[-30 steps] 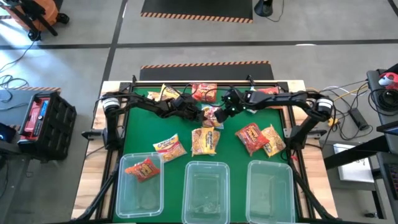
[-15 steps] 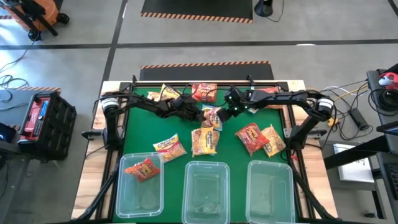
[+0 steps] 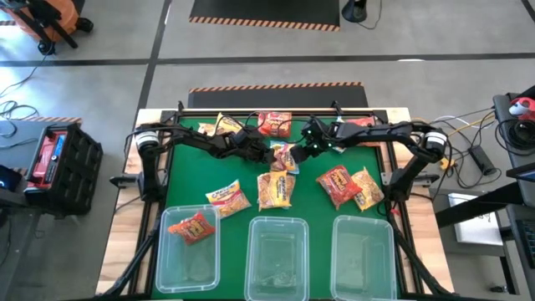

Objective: Sort Maruchan noodles
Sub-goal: Put the blue noodle pack into the middle transparent bin

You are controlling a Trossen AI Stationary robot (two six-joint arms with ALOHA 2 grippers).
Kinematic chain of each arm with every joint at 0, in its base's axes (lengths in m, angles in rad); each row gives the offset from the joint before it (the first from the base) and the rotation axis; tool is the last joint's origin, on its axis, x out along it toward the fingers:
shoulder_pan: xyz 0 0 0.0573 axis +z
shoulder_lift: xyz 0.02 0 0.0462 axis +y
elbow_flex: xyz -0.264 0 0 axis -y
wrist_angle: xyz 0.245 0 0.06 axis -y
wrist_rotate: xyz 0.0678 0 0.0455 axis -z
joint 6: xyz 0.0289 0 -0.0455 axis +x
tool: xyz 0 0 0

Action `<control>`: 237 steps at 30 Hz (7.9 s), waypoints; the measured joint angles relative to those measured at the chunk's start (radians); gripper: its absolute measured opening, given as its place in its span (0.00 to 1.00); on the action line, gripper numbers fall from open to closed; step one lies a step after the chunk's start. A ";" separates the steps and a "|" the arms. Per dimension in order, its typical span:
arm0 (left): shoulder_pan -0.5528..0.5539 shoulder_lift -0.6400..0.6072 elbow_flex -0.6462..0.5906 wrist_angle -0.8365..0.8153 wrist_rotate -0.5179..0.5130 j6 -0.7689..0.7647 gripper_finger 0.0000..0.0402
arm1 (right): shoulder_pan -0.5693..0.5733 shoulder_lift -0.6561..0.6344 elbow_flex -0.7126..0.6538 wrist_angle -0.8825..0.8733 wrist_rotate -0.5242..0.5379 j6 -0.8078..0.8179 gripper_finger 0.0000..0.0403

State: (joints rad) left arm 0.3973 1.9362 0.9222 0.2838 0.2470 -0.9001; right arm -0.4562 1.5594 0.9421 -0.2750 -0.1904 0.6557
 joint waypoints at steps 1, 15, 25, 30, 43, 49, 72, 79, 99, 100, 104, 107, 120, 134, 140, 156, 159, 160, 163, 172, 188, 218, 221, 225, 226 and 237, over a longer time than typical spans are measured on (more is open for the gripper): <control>0.000 0.000 0.000 -0.001 0.000 0.000 0.19 | 0.000 -0.004 0.000 -0.003 -0.001 -0.001 0.44; 0.000 0.002 -0.001 -0.001 -0.002 -0.003 0.19 | 0.000 -0.210 0.003 -0.294 0.040 -0.025 0.44; 0.000 0.002 -0.002 0.000 -0.002 -0.007 0.19 | 0.002 -0.220 -0.033 -0.138 0.052 0.074 0.44; 0.000 0.002 -0.002 0.000 -0.002 -0.007 0.19 | -0.019 -0.122 -0.121 0.176 -0.128 0.157 0.44; 0.000 0.002 -0.002 0.001 -0.001 -0.007 0.19 | -0.034 0.008 -0.145 0.278 -0.158 0.158 0.44; 0.000 0.002 -0.002 0.001 0.005 -0.007 0.19 | -0.033 0.072 -0.145 0.393 -0.159 0.160 0.44; 0.001 -0.025 -0.006 0.003 0.025 -0.003 0.19 | -0.033 0.146 -0.148 0.557 -0.238 0.158 0.36; 0.001 -0.067 -0.008 -0.024 0.053 0.046 0.19 | -0.033 0.116 -0.149 0.547 -0.269 0.131 0.28; 0.070 -0.134 -0.004 0.010 0.050 0.078 0.19 | -0.036 0.027 -0.151 0.427 -0.266 0.012 0.27; 0.075 -0.137 -0.004 0.005 0.050 0.080 0.19 | -0.039 0.018 -0.151 0.419 -0.266 0.011 0.27; 0.095 -0.155 -0.005 -0.014 0.050 0.080 0.19 | -0.048 -0.041 -0.151 0.363 -0.263 -0.012 0.27; 0.106 -0.188 -0.004 -0.021 0.050 0.080 0.19 | -0.055 -0.104 -0.151 0.336 -0.259 -0.030 0.27; 0.114 -0.336 -0.004 -0.022 0.024 0.075 0.19 | -0.040 -0.406 -0.151 0.224 -0.397 -0.107 0.27; 0.114 -0.451 -0.003 -0.022 -0.017 0.071 0.19 | 0.230 -0.484 0.010 0.056 -0.315 -0.066 0.27; 0.106 -0.511 -0.003 -0.042 0.086 0.071 0.19 | 0.388 -0.413 0.173 -0.223 -0.122 -0.064 0.27; 0.027 -0.666 -0.003 -0.105 0.121 0.159 0.19 | 0.673 -0.079 0.539 -0.552 -0.018 -0.058 0.28; 0.013 -0.677 -0.003 -0.138 0.122 0.159 0.19 | 0.690 -0.027 0.599 -0.587 -0.016 -0.113 0.28; 0.009 -0.680 -0.003 -0.152 0.122 0.159 0.19 | 0.695 -0.011 0.614 -0.588 -0.016 -0.134 0.28; -0.002 -0.683 -0.003 -0.191 0.123 0.160 0.19 | 0.703 0.041 0.661 -0.641 -0.020 -0.183 0.28; -0.042 -0.683 -0.003 -0.234 0.123 0.185 0.19 | 0.701 0.170 0.782 -0.777 -0.053 -0.261 0.28; -0.047 -0.684 -0.003 -0.233 0.122 0.186 0.19 | 0.698 0.315 0.987 -0.857 -0.080 -0.389 0.28; -0.054 -0.685 -0.001 -0.207 0.076 0.008 0.19 | 0.701 0.481 1.036 -0.909 -0.093 -0.490 0.28; -0.058 -0.685 -0.001 -0.208 0.076 0.005 0.19 | 0.701 0.487 1.036 -0.897 -0.045 -0.487 0.28; -0.061 -0.685 -0.001 -0.209 0.076 0.015 0.19 | 0.701 0.500 1.036 -0.889 -0.010 -0.480 0.28; -0.061 -0.685 -0.001 -0.210 0.076 0.021 0.19 | 0.701 0.506 1.037 -0.891 -0.003 -0.480 0.28; -0.060 -0.685 -0.001 -0.213 0.075 0.053 0.19 | 0.701 0.522 1.044 -0.898 0.017 -0.472 0.29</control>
State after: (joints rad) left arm 0.3370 1.2514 0.9215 0.0711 0.3223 -0.8468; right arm 0.2443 2.0819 1.9861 -1.1732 -0.1730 0.1837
